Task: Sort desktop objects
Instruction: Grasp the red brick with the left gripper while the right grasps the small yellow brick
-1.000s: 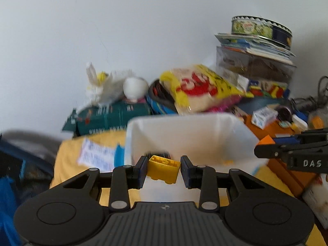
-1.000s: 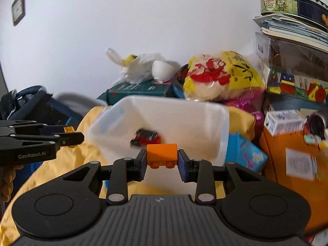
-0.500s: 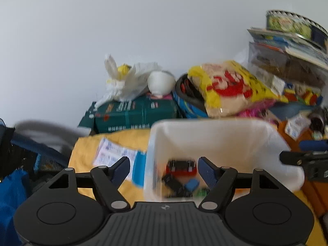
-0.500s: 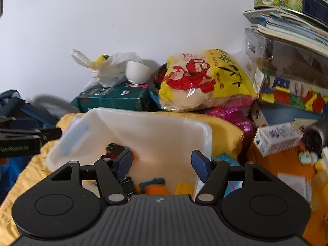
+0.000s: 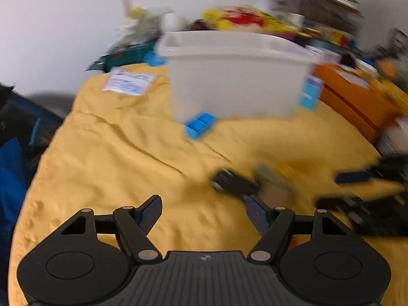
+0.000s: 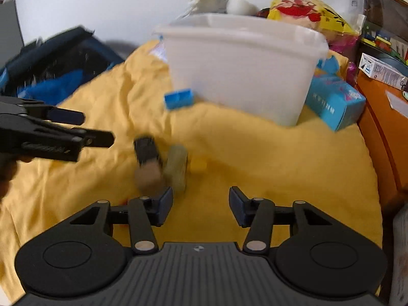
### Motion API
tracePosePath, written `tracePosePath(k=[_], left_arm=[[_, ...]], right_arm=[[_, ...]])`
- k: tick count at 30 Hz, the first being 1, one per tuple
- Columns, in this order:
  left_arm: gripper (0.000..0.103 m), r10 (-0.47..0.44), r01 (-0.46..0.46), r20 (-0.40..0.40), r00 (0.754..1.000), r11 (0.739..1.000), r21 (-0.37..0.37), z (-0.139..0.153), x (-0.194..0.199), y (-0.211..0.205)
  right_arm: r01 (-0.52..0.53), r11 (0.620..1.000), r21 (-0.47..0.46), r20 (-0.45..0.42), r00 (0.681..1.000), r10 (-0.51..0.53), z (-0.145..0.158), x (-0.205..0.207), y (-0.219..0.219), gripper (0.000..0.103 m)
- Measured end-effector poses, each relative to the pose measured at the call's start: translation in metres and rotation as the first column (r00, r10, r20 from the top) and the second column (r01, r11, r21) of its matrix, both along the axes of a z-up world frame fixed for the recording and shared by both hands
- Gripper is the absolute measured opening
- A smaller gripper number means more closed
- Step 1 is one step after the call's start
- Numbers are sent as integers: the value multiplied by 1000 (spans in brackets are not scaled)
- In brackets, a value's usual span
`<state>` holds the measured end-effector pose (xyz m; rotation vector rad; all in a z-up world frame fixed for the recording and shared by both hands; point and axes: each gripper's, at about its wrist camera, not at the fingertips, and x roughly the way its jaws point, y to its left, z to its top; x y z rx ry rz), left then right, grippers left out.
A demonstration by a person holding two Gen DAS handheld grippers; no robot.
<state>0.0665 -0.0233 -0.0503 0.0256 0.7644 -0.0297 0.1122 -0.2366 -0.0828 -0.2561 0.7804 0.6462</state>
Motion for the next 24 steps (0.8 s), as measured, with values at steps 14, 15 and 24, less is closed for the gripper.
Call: tracePosePath(k=[14, 15, 24], left_arm=[[34, -166, 168, -57, 985, 985, 34, -41, -1, -59], [31, -167, 169, -49, 985, 985, 40, -42, 0, -59], [22, -128, 129, -26, 991, 991, 41, -28, -1, -37]], right_arm=[[-23, 999, -38, 5, 1000, 24, -15, 36, 28, 39], [-27, 998, -49, 3, 1000, 27, -17, 38, 31, 37], [-76, 996, -52, 15, 997, 77, -19, 42, 35, 21]])
